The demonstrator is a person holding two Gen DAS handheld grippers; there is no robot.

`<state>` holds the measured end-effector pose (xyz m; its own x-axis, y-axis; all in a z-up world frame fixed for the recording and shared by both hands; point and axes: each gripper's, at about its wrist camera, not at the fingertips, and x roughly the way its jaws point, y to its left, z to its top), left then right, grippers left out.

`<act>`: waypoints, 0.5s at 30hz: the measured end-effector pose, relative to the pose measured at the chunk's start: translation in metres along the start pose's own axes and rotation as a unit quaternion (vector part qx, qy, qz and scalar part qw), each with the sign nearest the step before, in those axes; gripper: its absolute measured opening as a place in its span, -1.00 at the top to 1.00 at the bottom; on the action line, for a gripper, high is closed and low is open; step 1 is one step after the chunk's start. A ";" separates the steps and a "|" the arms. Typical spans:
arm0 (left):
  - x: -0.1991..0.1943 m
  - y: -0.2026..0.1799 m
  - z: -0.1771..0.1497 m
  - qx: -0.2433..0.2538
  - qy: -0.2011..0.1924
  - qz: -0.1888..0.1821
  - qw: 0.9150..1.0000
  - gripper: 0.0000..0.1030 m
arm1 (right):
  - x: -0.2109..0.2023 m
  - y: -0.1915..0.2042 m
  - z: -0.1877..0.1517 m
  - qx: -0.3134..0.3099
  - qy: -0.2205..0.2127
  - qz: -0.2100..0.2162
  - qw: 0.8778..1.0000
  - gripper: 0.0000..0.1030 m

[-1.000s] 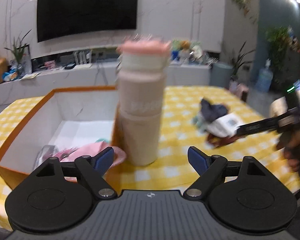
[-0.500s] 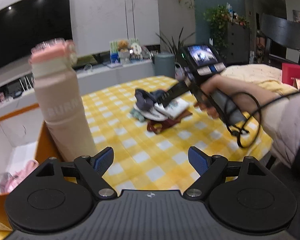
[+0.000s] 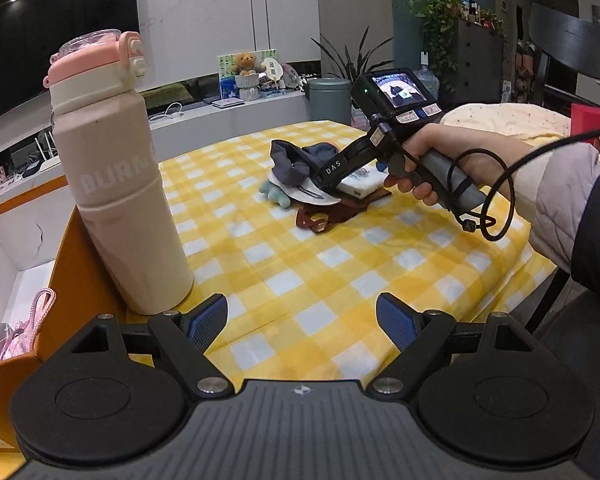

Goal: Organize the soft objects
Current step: 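Withdraw both tools from the box back toward the pile, then close the right tool on the white QR-code pouch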

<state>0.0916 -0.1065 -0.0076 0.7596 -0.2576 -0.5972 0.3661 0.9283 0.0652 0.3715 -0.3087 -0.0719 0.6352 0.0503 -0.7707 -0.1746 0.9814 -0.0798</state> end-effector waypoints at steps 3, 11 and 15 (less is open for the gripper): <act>0.000 0.000 -0.002 0.006 0.004 0.000 1.000 -0.92 | -0.005 0.001 -0.002 -0.001 -0.006 0.002 1.000 -0.79; -0.002 0.005 -0.004 -0.003 0.010 0.003 1.000 -0.92 | -0.027 0.010 -0.004 0.000 0.002 0.012 1.000 -0.27; -0.008 0.008 -0.005 -0.006 0.006 0.000 1.000 -0.91 | -0.037 0.015 -0.012 0.008 0.025 0.019 0.999 -0.25</act>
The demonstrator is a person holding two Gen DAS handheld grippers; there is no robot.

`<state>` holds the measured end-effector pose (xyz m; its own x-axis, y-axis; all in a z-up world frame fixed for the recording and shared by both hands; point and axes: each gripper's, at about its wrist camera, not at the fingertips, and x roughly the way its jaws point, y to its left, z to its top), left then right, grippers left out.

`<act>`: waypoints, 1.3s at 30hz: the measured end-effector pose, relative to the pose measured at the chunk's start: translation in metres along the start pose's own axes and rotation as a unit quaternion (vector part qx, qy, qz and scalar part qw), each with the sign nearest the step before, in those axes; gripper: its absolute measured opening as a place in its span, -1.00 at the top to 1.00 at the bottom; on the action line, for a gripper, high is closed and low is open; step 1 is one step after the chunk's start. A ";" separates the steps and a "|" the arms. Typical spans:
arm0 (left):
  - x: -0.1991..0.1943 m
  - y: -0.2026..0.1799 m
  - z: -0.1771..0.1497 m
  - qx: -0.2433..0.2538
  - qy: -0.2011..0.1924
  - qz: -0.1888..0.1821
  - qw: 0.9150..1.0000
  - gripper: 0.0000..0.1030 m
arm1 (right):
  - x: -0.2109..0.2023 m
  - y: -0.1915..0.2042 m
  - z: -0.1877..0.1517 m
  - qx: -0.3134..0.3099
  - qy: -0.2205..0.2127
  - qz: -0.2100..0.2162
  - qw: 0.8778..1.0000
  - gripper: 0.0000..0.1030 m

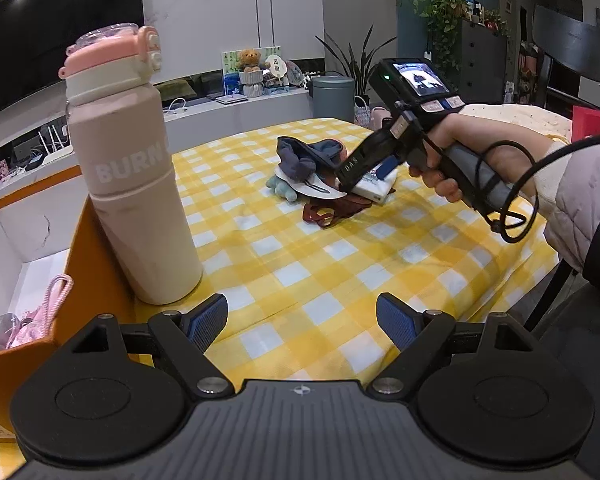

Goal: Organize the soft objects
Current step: 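Close the right tool on the white QR-code pouch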

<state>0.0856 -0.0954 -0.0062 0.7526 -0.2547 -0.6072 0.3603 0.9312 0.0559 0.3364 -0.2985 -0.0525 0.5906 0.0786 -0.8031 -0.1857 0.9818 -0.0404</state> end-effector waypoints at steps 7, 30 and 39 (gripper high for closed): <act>-0.010 0.007 0.000 -0.007 -0.010 0.002 1.000 -0.91 | -0.021 0.000 -0.026 0.071 0.059 0.034 0.995 -0.08; -0.009 0.020 -0.010 -0.016 0.022 0.002 1.000 -0.91 | 0.004 -0.032 0.002 0.410 0.004 -0.064 0.910 -0.85; 0.001 0.037 -0.019 -0.029 0.046 0.016 0.998 -0.91 | 0.027 0.011 0.014 0.312 0.007 -0.193 0.930 -0.85</act>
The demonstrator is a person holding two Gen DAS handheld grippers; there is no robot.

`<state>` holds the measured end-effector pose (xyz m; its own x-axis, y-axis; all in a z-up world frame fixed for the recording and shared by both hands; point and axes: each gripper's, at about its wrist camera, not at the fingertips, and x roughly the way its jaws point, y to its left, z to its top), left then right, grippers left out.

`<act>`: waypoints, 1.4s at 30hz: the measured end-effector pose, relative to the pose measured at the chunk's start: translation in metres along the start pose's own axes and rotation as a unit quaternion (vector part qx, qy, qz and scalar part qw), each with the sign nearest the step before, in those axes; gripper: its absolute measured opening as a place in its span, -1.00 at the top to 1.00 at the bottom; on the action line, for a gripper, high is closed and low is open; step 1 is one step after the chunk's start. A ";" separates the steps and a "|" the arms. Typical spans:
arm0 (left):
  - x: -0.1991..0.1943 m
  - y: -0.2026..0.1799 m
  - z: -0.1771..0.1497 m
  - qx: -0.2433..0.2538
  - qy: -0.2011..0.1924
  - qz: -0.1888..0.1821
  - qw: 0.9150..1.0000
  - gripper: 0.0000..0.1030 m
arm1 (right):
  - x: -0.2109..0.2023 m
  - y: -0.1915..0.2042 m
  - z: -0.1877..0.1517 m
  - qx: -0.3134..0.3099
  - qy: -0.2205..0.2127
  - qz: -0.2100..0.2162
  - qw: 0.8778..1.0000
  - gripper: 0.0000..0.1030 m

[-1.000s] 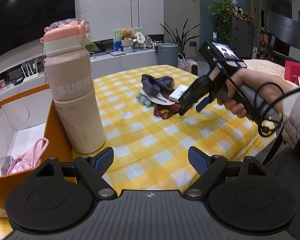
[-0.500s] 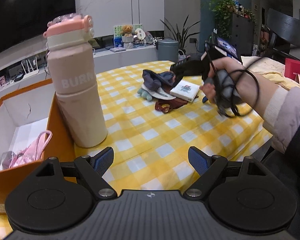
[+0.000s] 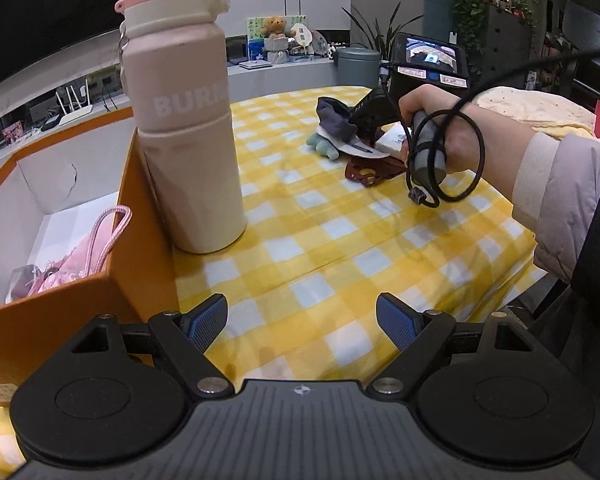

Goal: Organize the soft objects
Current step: 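Close the right tool on the white QR-code pouch, then lift the white QR-code pouch off the pile with the right tool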

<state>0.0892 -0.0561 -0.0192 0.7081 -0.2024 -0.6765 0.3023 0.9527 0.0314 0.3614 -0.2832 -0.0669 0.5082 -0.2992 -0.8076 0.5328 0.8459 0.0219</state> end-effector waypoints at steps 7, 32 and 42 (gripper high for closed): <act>-0.003 0.002 -0.004 0.009 -0.002 0.002 1.000 -0.91 | -0.003 -0.013 0.001 -0.012 -0.008 0.010 1.000 -0.44; 0.001 -0.016 -0.007 0.021 0.002 -0.022 1.000 -0.91 | -0.039 -0.047 -0.043 -0.203 0.053 0.094 0.973 -0.67; 0.010 -0.022 -0.010 0.027 -0.001 -0.009 1.000 -0.91 | -0.048 -0.041 -0.043 -0.232 0.047 0.114 0.965 -0.22</act>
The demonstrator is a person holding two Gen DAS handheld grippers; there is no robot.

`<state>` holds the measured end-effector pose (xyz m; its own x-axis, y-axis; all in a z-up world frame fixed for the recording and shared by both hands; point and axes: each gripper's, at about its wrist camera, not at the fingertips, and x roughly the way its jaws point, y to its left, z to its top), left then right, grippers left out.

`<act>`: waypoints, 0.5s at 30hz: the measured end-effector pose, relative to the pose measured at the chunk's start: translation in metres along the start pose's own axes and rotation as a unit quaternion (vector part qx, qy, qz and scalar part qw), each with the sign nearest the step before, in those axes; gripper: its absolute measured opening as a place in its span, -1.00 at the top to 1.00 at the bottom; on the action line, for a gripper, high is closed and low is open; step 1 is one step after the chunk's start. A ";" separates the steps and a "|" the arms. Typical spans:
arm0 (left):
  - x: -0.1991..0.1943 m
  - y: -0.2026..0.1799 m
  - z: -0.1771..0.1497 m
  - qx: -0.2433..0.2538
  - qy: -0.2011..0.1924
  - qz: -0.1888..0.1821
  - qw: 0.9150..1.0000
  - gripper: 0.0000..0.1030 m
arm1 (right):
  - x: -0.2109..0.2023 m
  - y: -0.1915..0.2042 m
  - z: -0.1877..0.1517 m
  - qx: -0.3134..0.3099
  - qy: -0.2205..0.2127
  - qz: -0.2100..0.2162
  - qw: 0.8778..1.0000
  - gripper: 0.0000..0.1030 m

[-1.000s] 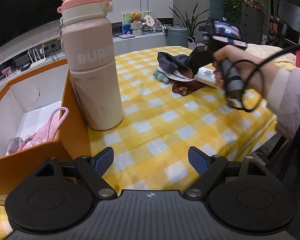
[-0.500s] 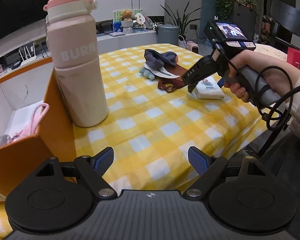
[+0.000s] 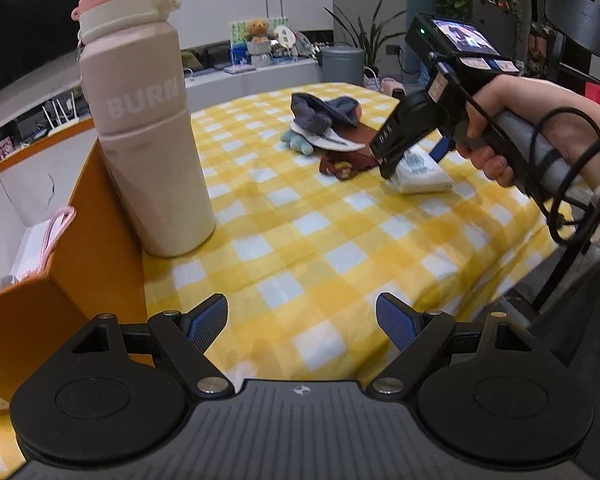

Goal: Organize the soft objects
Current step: 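Lift the white QR-code pouch off the pile with the right tool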

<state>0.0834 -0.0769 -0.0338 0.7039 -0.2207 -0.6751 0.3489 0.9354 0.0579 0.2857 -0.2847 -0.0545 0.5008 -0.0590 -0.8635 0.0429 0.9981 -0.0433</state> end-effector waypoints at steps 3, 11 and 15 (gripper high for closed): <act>0.003 -0.003 0.007 -0.007 -0.010 0.006 1.000 -0.91 | -0.008 -0.003 0.002 0.005 -0.012 0.013 1.000 -0.22; 0.011 -0.007 0.034 -0.028 -0.041 0.031 0.998 -0.91 | -0.037 -0.020 0.012 0.015 -0.055 0.025 0.998 -0.24; 0.027 -0.012 0.052 -0.055 -0.041 0.033 0.997 -0.91 | -0.050 -0.036 0.014 0.036 -0.076 0.025 0.996 -0.24</act>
<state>0.1299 -0.1079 -0.0145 0.7733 -0.1759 -0.6092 0.2340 0.9721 0.0164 0.2713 -0.3175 -0.0025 0.6286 -0.0168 -0.7776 0.0737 0.9966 0.0380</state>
